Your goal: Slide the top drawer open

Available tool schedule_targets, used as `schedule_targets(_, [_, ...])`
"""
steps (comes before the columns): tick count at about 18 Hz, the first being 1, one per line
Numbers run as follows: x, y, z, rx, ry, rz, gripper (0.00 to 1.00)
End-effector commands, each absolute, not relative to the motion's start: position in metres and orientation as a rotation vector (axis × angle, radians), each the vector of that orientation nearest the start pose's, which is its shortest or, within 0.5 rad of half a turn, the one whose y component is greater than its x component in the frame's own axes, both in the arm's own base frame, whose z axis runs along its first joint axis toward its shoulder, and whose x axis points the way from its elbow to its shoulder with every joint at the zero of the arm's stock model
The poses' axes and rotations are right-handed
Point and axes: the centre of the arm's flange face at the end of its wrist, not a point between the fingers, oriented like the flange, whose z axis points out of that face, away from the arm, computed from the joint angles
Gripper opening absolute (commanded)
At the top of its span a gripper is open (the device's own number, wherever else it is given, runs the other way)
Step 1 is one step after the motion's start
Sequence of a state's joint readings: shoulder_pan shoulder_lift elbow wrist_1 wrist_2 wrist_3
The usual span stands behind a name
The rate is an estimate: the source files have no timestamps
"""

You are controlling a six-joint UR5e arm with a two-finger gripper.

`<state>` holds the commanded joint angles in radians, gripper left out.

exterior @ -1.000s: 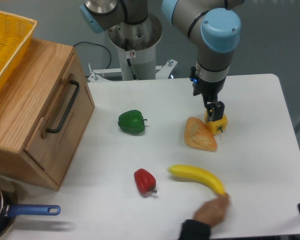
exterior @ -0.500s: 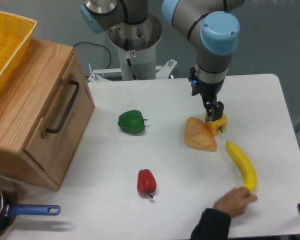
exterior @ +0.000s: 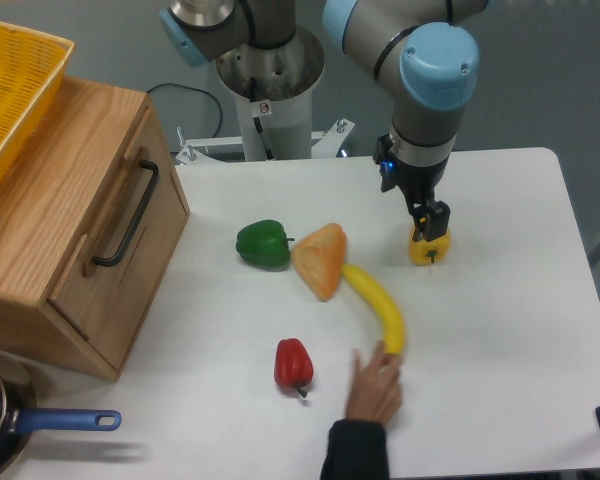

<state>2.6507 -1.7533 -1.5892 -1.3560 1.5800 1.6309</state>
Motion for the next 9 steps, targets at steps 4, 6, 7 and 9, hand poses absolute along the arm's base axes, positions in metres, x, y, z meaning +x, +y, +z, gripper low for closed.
schedule_targets(4, [-0.424, 0.396, 0.403, -3.062, 0.71, 0.024, 1.0])
schedule_targets(6, [-0.417, 0.404, 0.403, -3.079, 0.62, 0.023, 1.0])
schedule_targets(7, [-0.414, 0.407, 0.401, -3.084, 0.599, 0.018, 1.0])
schedule_targets(9, [-0.415, 0.408, 0.4, -3.088, 0.582, 0.016, 1.0])
